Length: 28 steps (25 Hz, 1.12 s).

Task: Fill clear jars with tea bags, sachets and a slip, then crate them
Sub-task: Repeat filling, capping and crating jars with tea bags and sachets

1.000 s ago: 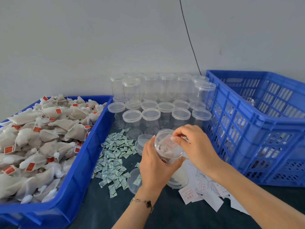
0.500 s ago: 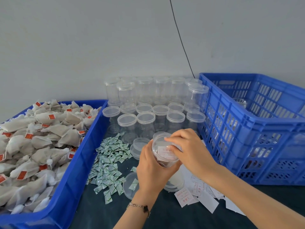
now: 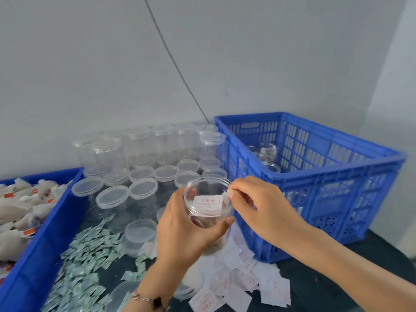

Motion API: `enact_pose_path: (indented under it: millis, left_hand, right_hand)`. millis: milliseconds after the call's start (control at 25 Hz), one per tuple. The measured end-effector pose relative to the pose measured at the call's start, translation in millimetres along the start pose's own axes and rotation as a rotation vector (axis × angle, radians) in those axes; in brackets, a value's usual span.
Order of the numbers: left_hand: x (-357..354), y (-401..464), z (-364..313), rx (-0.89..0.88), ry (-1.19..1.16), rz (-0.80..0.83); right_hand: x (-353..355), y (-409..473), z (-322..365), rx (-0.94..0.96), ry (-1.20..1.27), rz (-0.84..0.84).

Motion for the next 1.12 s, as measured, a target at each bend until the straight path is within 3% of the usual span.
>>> enact_pose_path:
  millis: [320, 520, 640, 720, 840, 960, 1120]
  left_hand:
    - [-45, 70, -105, -0.196, -0.152, 0.048]
    - [-82, 141, -160, -0.318, -0.369, 0.167]
    - [-118, 173, -161, -0.338, -0.364, 0.232]
    - [-145, 192, -147, -0.33, -0.184, 0.229]
    - [-182, 215, -131, -0.584, 0.341, 0.275]
    - [-221, 239, -114, -0.749, 0.771, 0.477]
    - [-268, 265, -85, -0.705, 0.96, 0.81]
  right_hand:
    - [121, 48, -13, -0.044, -0.172, -0.144]
    - [192, 98, -26, -0.049, -0.289, -0.403]
    - [201, 124, -57, -0.161, -0.434, -0.287]
    - [194, 140, -88, -0.233, -0.492, -0.207]
    - [171, 164, -143, -0.299, -0.631, -0.126]
    - [140, 187, -201, -0.406, -0.695, 0.091]
    - [110, 215, -267, -0.409, -0.894, 0.35]
Point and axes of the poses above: each hand's wrist, its own y-axis towards the middle knuckle, its own x-axis out of the back of the hand, z = x × y, the point moved 1 cm from there along y, towards the middle knuckle, and after that the axes turned 4 degrees about -y, right-handed, at the moved point
